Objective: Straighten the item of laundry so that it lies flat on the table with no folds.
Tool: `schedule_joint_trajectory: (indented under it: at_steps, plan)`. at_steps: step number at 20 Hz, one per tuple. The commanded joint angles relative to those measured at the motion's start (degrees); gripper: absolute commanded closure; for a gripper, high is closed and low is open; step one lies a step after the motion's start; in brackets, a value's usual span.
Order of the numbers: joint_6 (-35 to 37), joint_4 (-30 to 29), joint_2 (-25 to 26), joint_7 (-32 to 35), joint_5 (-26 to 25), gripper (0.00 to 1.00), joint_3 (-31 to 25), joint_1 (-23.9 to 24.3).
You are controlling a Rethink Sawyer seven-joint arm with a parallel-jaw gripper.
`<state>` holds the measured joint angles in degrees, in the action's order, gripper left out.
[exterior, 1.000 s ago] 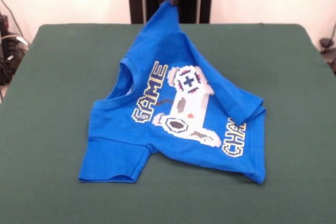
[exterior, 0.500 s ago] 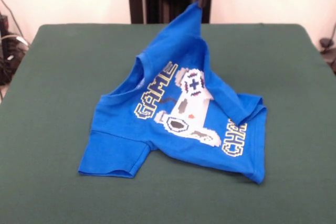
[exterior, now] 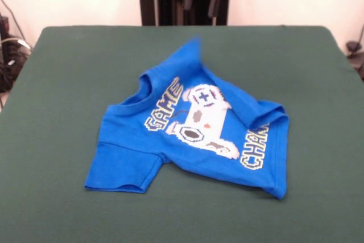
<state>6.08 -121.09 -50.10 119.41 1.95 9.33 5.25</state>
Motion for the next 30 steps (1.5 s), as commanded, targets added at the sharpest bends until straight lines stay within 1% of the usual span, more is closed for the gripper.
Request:
schedule_joint_trajectory:
  at_steps: [1, 3, 5, 8, 11, 12, 13, 14, 15, 16, 17, 18, 19, 20, 24, 30]
  plan:
    - [-1.62, -4.12, 2.66, 9.97, 1.53, 0.0, -6.02, 1.57]
    - [-0.2, -3.57, 2.28, 8.78, 1.15, 0.0, -6.1, 2.14]
    - [2.3, -2.23, 1.45, 7.36, 0.68, 0.0, -5.07, 1.58]
    - [5.07, -2.1, 0.11, 6.31, 1.05, 0.0, -6.46, 3.06]
    - [8.8, -0.91, -0.98, 6.1, 1.91, 0.0, -6.47, 2.3]
    - [10.76, 0.63, -1.25, 6.01, 2.45, 0.0, -6.62, 1.93]
    - [11.31, 1.84, -1.0, 6.06, 2.64, 0.0, -6.47, 1.51]
    - [13.34, 5.06, -0.29, 5.78, 2.54, 0.0, -5.44, 0.09]
    - [14.57, 6.27, 0.05, 6.05, 3.02, 0.0, -5.68, 0.01]
    - [17.07, 10.02, 1.05, 6.21, 2.56, 0.0, -3.54, -2.12]
    - [18.15, 11.47, 1.48, 6.63, 2.66, 0.0, -3.23, -2.67]
    - [19.81, 14.1, 2.45, 6.99, 2.54, 0.0, -2.47, -3.72]
    - [20.79, 15.11, 2.77, 7.18, 2.55, 0.0, -2.6, -3.85]
    - [23.24, 16.72, 3.23, 7.43, 2.75, 0.0, -2.9, -3.99]
    - [26.29, 19.81, 5.0, 8.45, 3.29, 0.0, -3.73, -4.42]
    - [23.75, 22.01, 9.53, 9.46, 4.86, 0.0, -5.69, -4.96]
